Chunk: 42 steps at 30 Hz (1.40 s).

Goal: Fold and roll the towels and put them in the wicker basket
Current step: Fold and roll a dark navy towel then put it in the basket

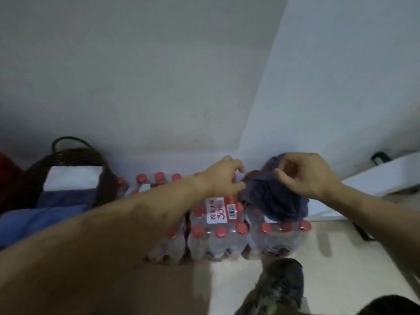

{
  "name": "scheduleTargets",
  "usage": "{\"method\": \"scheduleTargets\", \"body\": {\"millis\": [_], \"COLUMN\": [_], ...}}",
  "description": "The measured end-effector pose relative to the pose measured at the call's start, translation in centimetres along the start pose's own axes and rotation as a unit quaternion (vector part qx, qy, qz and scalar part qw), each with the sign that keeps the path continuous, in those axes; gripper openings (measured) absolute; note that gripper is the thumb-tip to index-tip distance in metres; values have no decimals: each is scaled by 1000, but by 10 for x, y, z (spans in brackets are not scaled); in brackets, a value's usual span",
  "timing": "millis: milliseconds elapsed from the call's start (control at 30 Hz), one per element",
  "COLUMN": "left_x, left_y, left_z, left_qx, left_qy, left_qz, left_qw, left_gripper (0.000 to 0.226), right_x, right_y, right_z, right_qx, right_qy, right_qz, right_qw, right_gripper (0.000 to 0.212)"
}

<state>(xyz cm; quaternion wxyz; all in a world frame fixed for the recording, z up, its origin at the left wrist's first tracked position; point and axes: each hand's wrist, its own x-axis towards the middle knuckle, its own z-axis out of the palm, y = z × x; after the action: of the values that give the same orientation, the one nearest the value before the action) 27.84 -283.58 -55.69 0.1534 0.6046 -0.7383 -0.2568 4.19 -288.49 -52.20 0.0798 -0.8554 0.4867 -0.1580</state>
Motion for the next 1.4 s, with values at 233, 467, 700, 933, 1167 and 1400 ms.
{"method": "scheduleTargets", "body": {"millis": [233, 467, 700, 933, 1167, 1400], "left_x": [84, 104, 89, 26, -53, -118], "left_y": [71, 69, 76, 102, 89, 7], "left_z": [122, 144, 75, -47, -114, -144], "left_qx": [-134, -102, -264, -335, -196, -254], "left_qy": [10, 111, 147, 114, 284, 197], "left_qz": [-36, -56, -38, 20, 74, 54], "left_qw": [990, 987, 952, 935, 936, 945], "left_gripper": [82, 11, 10, 41, 32, 14], "right_x": [-39, -53, -20, 6, 21, 18], "right_y": [112, 102, 61, -26, -124, -152], "right_z": [25, 63, 26, -48, -99, -85], "right_qx": [77, 230, 303, 492, 604, 426], "right_qy": [-84, -153, 0, 75, -13, -119], "right_qz": [173, 179, 164, 92, 52, -27], "right_qw": [978, 944, 939, 863, 796, 897], "right_gripper": [36, 62, 25, 23, 16, 9]}}
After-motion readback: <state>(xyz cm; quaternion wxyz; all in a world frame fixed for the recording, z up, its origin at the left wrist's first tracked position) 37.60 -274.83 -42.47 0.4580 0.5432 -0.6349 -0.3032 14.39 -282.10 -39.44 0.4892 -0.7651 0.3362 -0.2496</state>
